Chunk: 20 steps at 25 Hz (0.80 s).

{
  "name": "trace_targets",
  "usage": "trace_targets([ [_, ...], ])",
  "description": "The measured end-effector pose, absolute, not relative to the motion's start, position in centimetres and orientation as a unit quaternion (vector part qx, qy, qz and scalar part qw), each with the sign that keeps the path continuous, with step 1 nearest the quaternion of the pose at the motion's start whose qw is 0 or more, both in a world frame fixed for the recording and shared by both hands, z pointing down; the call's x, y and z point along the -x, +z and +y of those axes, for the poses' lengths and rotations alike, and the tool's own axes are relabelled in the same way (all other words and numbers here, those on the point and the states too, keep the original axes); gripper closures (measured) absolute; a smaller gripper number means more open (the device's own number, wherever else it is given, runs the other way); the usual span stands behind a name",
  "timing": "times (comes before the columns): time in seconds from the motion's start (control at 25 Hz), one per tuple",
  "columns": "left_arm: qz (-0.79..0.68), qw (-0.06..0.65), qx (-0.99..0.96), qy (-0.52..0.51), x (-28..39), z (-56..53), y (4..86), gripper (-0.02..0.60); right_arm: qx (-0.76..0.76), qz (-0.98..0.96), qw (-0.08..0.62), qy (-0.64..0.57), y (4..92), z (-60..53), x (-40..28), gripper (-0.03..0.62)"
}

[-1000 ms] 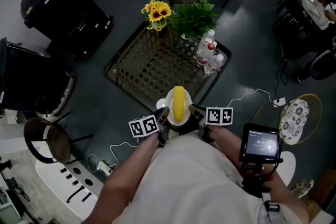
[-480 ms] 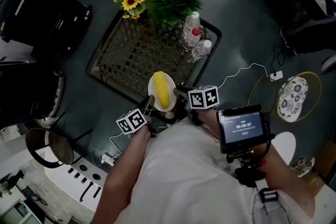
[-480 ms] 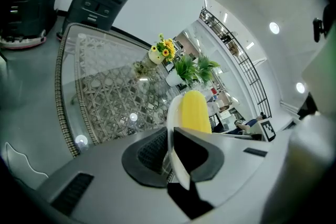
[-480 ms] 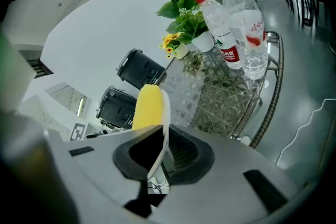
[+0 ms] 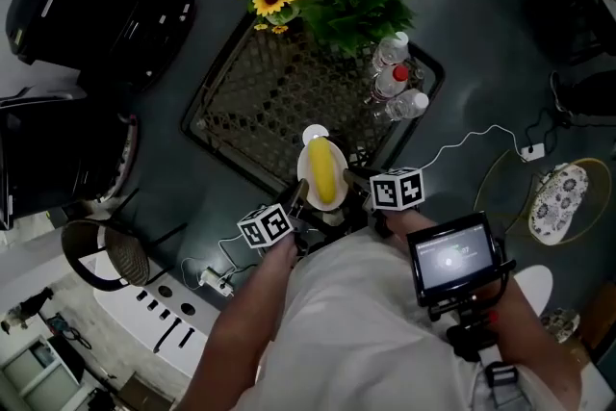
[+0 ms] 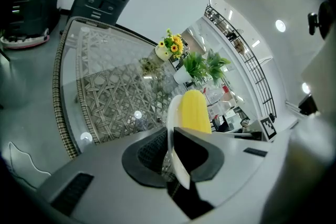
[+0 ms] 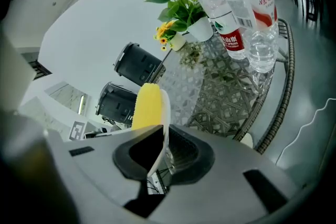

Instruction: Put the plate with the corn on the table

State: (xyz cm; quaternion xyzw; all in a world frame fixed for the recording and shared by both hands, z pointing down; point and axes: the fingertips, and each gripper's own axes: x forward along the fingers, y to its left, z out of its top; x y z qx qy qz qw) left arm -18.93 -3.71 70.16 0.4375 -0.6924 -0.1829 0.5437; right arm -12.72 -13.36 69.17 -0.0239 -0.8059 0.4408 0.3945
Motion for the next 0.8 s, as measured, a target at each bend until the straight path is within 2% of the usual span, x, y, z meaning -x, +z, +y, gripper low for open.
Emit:
trace_targets([
  [0.8,-0.71,0.557,-0.41,-0.131,23.4,-8.4,75.0,0.538,0.003,-0.796,0.411,0.444,75.0,-18.0,17.1,0.553],
])
